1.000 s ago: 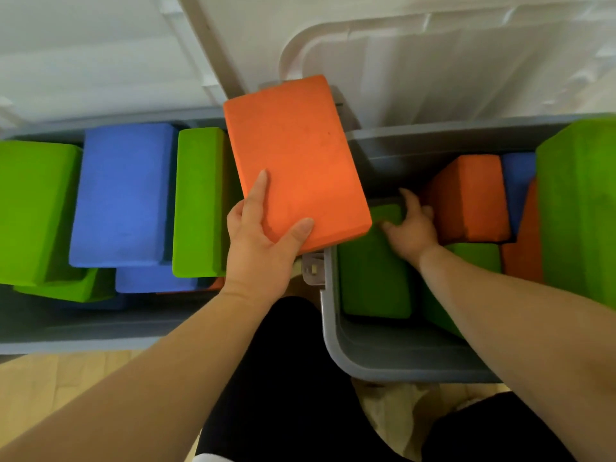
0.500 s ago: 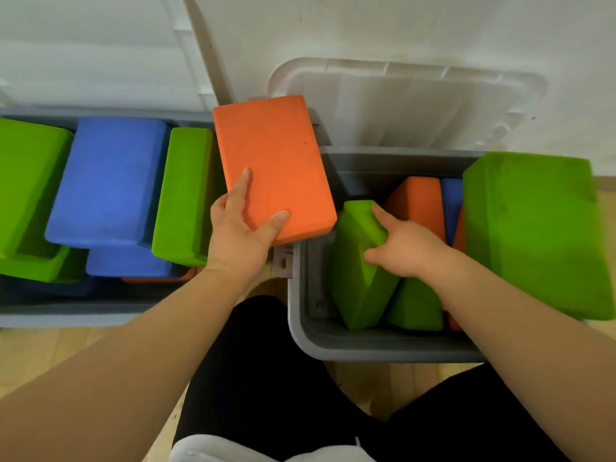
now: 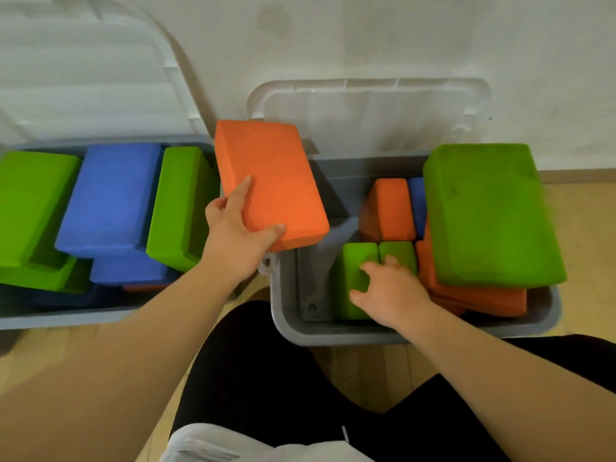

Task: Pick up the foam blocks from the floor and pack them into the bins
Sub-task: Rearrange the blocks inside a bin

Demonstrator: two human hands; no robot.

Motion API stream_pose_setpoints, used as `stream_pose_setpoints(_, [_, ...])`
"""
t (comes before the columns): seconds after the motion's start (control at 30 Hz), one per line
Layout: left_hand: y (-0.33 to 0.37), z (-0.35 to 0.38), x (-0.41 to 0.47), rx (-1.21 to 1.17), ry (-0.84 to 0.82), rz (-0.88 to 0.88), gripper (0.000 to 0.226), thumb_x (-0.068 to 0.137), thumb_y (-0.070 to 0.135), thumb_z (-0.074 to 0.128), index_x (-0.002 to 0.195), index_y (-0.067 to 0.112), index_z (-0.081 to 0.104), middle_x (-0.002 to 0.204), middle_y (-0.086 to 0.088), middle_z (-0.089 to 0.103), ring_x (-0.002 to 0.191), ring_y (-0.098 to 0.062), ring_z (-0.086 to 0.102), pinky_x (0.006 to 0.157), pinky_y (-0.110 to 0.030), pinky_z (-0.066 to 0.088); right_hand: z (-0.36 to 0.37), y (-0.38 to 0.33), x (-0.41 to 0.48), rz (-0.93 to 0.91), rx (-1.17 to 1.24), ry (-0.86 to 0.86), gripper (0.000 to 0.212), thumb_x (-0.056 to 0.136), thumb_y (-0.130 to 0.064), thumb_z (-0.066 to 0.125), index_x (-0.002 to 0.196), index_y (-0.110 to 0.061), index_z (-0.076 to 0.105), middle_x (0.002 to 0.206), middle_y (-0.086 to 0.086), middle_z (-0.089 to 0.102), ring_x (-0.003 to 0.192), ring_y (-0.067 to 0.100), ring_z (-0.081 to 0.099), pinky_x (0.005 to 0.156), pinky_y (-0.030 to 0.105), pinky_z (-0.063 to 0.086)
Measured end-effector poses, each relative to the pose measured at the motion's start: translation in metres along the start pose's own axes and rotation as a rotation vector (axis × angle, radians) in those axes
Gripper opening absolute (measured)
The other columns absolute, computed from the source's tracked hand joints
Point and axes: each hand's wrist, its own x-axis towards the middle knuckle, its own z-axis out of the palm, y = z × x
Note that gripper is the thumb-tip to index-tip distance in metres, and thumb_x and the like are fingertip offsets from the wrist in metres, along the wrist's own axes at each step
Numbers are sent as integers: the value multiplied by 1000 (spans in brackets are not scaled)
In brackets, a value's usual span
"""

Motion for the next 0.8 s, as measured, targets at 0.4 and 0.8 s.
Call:
stream_pose_setpoints(0.4, [48,7,-46,392,52,323,69,74,52,81,135,34,54,139,9,51,122,-15,54,103,-40,47,12,17,5,-30,-20,89,74,87,-48,73,151,-37,36,165,18,11,151,43,15,120,48,26])
stream_pose_setpoints(0.8, [20,95,-12,401,-539,-103,67,103,43,45,163,38,14,165,-12,8,139,-38,42,111,-39,37,19,18,16,-44,55,12,82,96,-41,67,160,-46,15,170,16,-11,156,40,-5,125,43,13])
